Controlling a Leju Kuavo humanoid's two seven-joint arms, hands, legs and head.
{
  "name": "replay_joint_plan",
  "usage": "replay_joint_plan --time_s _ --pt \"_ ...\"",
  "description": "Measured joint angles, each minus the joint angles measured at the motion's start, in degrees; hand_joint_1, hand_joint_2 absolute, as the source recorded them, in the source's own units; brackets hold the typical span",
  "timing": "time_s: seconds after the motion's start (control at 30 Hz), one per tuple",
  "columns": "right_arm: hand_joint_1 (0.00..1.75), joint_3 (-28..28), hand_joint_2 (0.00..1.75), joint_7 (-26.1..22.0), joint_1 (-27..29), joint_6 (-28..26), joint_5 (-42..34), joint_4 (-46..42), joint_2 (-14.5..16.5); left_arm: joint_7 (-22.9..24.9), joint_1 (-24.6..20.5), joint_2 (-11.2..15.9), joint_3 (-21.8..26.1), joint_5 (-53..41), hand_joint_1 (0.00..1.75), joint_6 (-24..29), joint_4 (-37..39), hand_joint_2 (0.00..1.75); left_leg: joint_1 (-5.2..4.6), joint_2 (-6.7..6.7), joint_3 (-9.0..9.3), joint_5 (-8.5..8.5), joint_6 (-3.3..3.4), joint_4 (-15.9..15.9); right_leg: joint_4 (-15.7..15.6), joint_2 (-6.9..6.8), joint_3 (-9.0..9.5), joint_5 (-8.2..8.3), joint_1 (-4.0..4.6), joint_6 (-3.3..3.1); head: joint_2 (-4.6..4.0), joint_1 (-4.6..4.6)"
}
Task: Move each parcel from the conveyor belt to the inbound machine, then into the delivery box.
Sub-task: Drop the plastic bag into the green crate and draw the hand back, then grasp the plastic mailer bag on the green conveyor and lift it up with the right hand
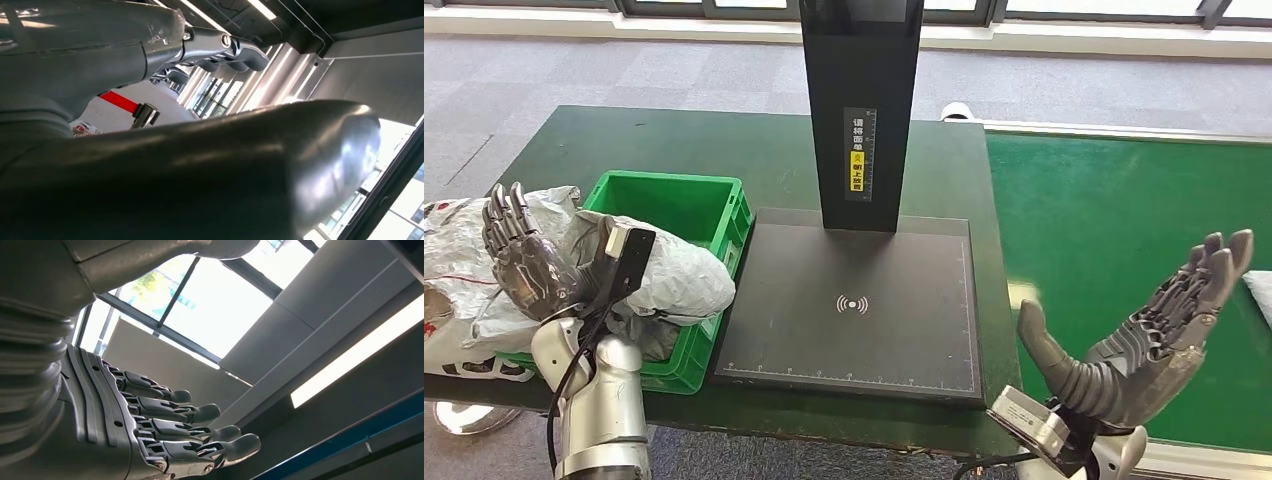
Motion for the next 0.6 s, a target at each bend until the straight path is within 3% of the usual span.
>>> replay_joint_plan --time_s 0.1,0.33,0.6 --pt "0.0 -0.6 1.75 0.1 0.1 0.0 0.0 0.0 0.0 0.3 1.3 -0.2 -2.3 1.0 0.0 0.0 -2.1 0.0 0.0 -0.01 0.0 0.0 0.0 0.0 0.0 -0.01 0.0 0.0 0.0 0.0 0.0 0.0" --pt "0.0 -2.8 1.75 0.1 0.5 0.0 0.1 0.2 0.1 -4.9 2.8 -0.2 -5.7 10.3 0.0 0.0 -8.5 0.0 0.0 -0.01 0.0 0.0 0.0 0.0 0.0 -0.02 0.03 0.0 0.0 0.0 0.0 0.0" --pt "0.0 -4.2 1.75 0.1 0.8 0.0 0.1 0.6 0.1 -7.4 4.4 0.2 -8.5 15.6 0.0 0.0 -16.6 0.0 0.0 -0.02 -0.01 0.0 0.0 0.0 0.0 -0.03 0.03 0.0 0.0 0.0 0.0 0.02"
